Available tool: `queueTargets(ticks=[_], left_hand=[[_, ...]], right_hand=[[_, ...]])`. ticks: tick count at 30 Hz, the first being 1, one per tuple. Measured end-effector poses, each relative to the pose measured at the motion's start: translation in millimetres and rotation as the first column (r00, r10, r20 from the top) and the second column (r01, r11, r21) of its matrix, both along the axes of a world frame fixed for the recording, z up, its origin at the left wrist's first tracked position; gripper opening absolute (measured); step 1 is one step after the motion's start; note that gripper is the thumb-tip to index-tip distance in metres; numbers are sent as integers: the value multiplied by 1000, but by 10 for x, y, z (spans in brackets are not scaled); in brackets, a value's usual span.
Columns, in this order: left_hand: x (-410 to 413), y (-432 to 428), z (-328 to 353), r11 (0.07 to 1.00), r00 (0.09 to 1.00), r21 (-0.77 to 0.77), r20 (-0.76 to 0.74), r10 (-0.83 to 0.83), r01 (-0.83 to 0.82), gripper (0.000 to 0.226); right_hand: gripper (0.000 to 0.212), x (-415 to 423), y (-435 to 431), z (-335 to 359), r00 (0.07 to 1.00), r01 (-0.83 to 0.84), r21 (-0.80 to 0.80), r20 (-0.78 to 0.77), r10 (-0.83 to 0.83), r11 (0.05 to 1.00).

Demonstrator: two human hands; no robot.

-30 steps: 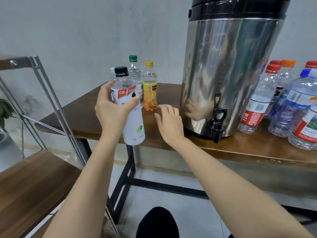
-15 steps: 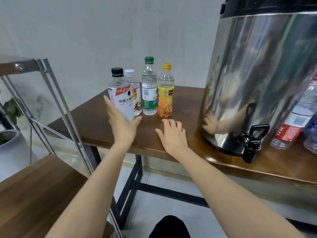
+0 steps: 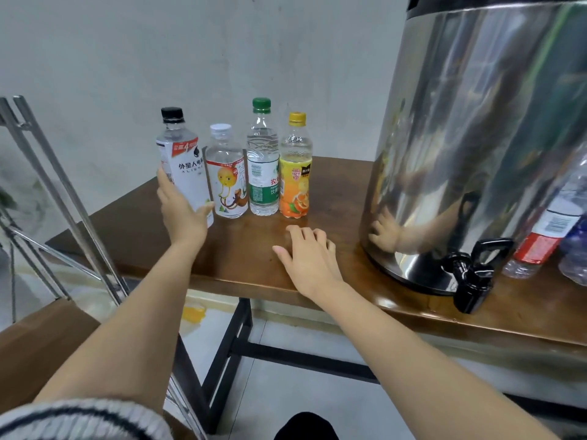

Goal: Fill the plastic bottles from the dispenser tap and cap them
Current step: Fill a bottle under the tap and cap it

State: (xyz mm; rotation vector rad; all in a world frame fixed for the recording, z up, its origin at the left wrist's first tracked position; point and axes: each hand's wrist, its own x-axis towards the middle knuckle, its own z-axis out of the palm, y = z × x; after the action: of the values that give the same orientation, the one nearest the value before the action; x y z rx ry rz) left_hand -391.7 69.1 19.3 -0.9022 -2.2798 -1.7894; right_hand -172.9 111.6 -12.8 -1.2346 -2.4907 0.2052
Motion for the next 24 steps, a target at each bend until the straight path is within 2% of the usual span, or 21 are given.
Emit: queueTargets(ticks=[3,8,11,15,17,24], left_hand=[[20,18,-92,1000,999,19,44,-9,8,97],[360,-104,-221,999,993,-44,114,38,-33,100],[828,-220,-240,1000,998,19,56,13,-14,81],[1389,-392,-364,986,990,97,-55,-130,135,50],[1640,-505,-351,971,980,154,-104,-167,182,40],[2468,-876,-96,865,918,327,-247,-311,382,29]], right_hand=[[50,9,-17,2,1000,-4,13,-9,4,1000],[44,22,-71,58,1000,5,38,-23,-5,999],[39,82,-153,114,998,-12,105,-58,18,994],[35,297,-348,162,981,-52,104,-181,70,993],[33,510,-485,184,966,-92,153,-227,126,984],[25,1491,-895,339,901,-132,418,-327,285,899]])
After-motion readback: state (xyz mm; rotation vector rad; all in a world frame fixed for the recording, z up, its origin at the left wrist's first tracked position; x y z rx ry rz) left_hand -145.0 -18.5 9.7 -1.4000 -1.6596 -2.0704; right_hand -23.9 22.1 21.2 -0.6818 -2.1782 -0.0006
